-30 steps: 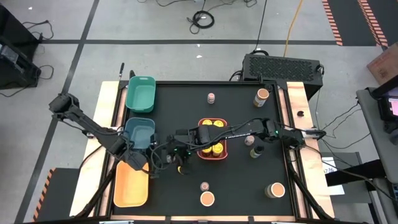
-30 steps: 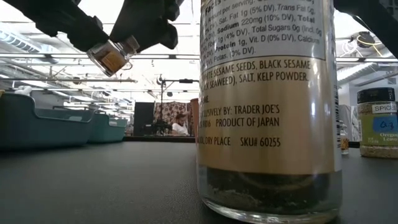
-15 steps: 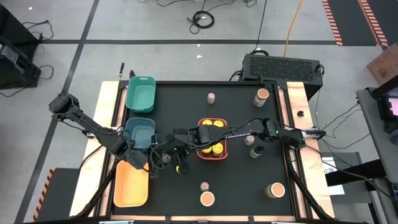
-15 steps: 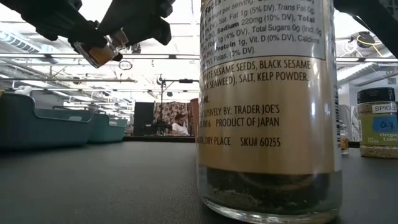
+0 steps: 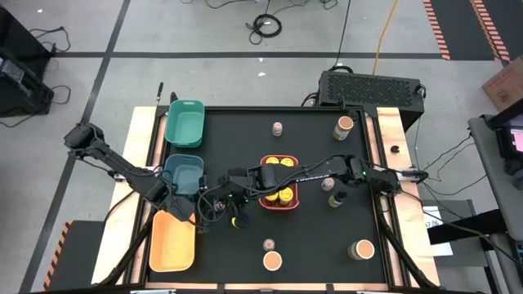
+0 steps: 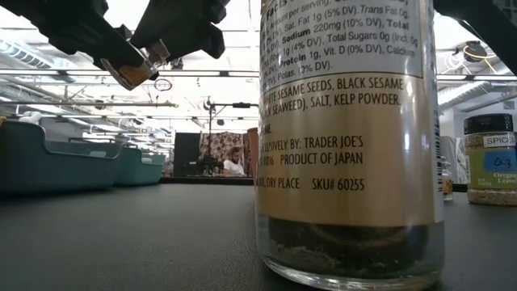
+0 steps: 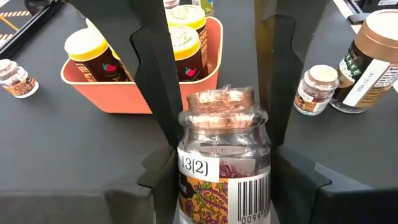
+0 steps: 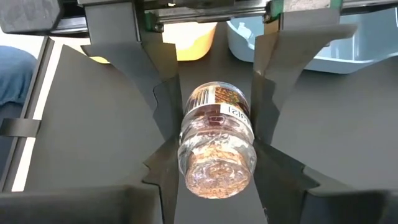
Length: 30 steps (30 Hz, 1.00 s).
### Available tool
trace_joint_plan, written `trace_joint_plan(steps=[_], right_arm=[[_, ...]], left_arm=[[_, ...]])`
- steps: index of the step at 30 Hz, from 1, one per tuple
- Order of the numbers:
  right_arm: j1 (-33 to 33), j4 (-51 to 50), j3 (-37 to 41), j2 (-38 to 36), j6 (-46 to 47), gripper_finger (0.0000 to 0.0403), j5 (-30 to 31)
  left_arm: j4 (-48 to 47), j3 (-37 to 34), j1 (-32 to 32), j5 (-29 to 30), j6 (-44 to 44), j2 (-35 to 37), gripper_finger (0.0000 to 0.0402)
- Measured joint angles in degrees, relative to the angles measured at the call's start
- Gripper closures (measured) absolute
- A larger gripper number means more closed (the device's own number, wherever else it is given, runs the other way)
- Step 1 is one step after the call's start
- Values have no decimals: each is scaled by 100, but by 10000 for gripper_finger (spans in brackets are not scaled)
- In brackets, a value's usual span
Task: Sort spices by type
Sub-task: Put the brown seasoning bottle in the blue bin
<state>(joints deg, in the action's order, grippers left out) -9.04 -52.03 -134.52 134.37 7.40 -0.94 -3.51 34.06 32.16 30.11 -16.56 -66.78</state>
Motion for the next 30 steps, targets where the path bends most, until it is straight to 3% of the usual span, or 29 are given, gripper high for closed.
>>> trace_joint_plan(steps=[4,10,16,20,24,30], right_arm=[[0,-9,0,0,-79,223,-14],[7,-17,0,-2,-184,154,-107],[64,-299,-6,-122,-619,107,-80],[79,-720,0,-288,-781,100,285],[37,-1199,0,-637,-952,103,1264],[58,-1737,476,-1249,-1086,103,1317]], left_arm=[[7,0,0,-2,0,0,208],[7,-2,4,9,128,0,208],[209,-10,4,541,250,2,208],[176,-4,6,1011,334,115,208],[1,0,7,1172,398,537,208],[-1141,0,7,2119,-224,1522,208]])
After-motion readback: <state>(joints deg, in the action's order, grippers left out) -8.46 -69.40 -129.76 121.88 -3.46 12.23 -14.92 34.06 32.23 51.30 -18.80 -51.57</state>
